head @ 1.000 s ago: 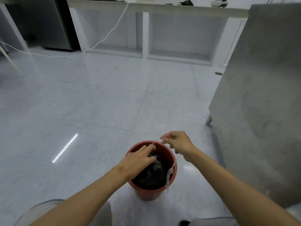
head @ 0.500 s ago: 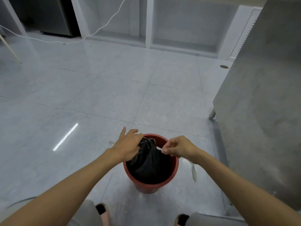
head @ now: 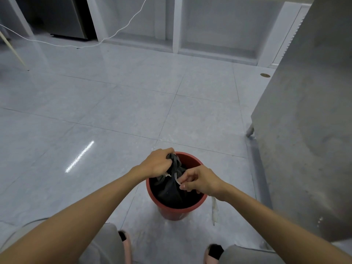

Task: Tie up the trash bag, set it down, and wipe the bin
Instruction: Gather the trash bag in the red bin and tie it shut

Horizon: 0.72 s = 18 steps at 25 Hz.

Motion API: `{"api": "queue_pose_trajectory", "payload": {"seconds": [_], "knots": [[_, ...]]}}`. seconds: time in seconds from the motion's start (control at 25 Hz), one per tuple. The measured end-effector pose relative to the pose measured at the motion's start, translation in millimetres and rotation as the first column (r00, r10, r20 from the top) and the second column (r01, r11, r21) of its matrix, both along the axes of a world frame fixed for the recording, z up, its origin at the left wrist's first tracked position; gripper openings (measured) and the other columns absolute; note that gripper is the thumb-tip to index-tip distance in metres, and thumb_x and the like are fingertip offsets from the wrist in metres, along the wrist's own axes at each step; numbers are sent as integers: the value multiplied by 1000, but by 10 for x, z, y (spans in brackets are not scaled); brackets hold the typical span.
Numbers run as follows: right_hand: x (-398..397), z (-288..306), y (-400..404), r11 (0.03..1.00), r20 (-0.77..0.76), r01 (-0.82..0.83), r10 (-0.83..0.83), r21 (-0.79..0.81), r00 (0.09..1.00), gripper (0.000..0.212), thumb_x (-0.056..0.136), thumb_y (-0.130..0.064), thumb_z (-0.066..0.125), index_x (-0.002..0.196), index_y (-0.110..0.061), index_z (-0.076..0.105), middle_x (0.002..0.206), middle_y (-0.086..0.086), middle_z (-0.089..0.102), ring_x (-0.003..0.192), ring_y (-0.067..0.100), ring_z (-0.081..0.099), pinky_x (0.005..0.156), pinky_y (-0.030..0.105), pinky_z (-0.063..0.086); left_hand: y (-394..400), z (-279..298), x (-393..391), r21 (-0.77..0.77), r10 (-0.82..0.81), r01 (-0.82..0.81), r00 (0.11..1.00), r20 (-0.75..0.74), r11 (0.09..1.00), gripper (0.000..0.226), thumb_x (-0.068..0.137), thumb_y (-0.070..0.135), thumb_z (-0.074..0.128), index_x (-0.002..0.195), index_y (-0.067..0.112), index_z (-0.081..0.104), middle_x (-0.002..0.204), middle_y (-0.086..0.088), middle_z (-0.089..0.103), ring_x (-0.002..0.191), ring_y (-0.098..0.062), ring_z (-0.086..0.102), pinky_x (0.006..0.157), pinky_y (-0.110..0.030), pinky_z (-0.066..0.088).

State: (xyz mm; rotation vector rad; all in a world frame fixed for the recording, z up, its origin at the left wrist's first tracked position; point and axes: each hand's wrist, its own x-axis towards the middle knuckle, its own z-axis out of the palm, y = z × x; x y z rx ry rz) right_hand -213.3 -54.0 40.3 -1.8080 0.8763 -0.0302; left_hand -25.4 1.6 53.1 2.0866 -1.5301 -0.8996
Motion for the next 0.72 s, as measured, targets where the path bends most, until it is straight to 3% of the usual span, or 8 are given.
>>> {"api": "queue_pose_trajectory", "payload": {"seconds": [0.08, 0.24, 0.32, 0.44, 0.6, 0.72], "knots": [[-9, -8, 25, 1000, -1, -1, 1, -6, 1000, 16, 88, -11, 75, 104, -14, 77, 88, 1, 75, 68, -2, 66, 55, 8, 45, -1, -5, -4, 15, 70, -69, 994, -81, 998, 17, 88, 25, 47, 96, 16, 59, 90, -7, 66, 87, -30, 64, 75, -38, 51], [-60, -17, 26, 998, 2, -16, 16, 57, 1000, 24, 90, -12, 74, 113, -16, 76, 100, 1, 77, 87, 4, 71, 62, 11, 49, -16, -19, 26, 48, 76, -74, 996, -52, 996, 44, 72, 51, 73, 96, 17, 58, 91, -2, 69, 87, -21, 66, 75, -34, 53], [-90, -42, 23, 989, 3, -73, 74, 129, 997, 29, 90, -8, 72, 118, -14, 74, 108, 3, 77, 100, 10, 72, 75, 17, 56, -11, -26, 52, 49, 26, -27, 999, 25, 998, 52, 66, 48, 83, 99, 19, 55, 91, 0, 68, 86, -19, 66, 71, -31, 52], [-129, -74, 19, 972, 28, -143, 140, 185, 990, 31, 89, -1, 70, 120, -8, 72, 113, 8, 75, 104, 15, 72, 95, 28, 57, 2, -14, 73, 76, -45, 43, 999, 26, 996, 62, 59, 43, 89, 103, 21, 51, 94, 0, 69, 86, -18, 67, 73, -33, 58], [-112, -107, -3, 976, 58, -138, 130, 166, 990, 31, 89, 0, 71, 118, -8, 73, 112, 7, 76, 104, 15, 72, 98, 27, 56, -1, -8, 75, 89, -77, 71, 995, 61, 993, 72, 56, 43, 91, 109, 19, 48, 98, -2, 67, 89, -18, 66, 75, -34, 59], [-83, -123, 28, 964, 31, -192, 190, 185, 981, 29, 89, -3, 72, 117, -12, 74, 111, 1, 76, 103, 10, 72, 91, 20, 56, 1, -61, 60, 47, -43, 40, 997, 61, 998, 51, 68, 13, 81, 107, 13, 47, 99, -14, 66, 88, -30, 68, 74, -46, 60]]}}
